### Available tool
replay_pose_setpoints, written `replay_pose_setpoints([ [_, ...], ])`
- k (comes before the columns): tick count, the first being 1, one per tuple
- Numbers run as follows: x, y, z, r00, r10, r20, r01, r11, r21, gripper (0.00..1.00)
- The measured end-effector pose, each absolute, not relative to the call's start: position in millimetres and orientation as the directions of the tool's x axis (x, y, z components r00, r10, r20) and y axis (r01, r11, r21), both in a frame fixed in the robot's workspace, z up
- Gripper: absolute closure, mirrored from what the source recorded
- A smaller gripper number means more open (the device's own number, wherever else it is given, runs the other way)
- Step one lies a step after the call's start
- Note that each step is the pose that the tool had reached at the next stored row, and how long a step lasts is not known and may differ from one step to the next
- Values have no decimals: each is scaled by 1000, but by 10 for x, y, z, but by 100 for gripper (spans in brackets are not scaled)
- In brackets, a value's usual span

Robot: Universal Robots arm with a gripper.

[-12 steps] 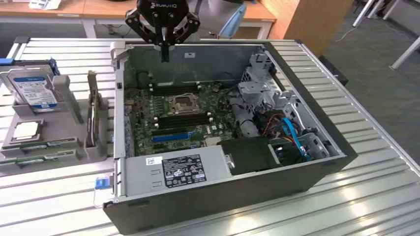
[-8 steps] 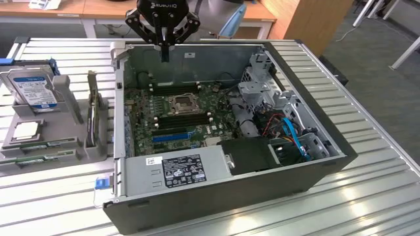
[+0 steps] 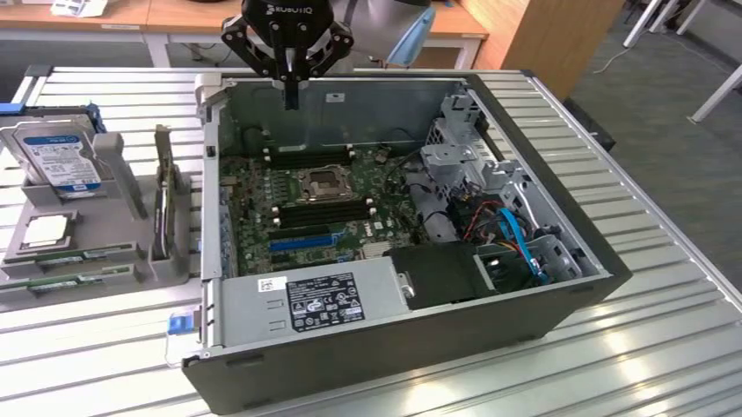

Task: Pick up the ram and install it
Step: 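Reach for the ram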

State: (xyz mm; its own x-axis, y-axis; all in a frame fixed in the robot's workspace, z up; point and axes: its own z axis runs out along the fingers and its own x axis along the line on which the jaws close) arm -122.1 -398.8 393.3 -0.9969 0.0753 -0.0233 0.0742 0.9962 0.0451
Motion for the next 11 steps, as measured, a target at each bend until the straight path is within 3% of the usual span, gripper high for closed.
replay_pose_setpoints([
  [11,-1304,-3989,3932,-997,75,-23,74,996,45,90],
])
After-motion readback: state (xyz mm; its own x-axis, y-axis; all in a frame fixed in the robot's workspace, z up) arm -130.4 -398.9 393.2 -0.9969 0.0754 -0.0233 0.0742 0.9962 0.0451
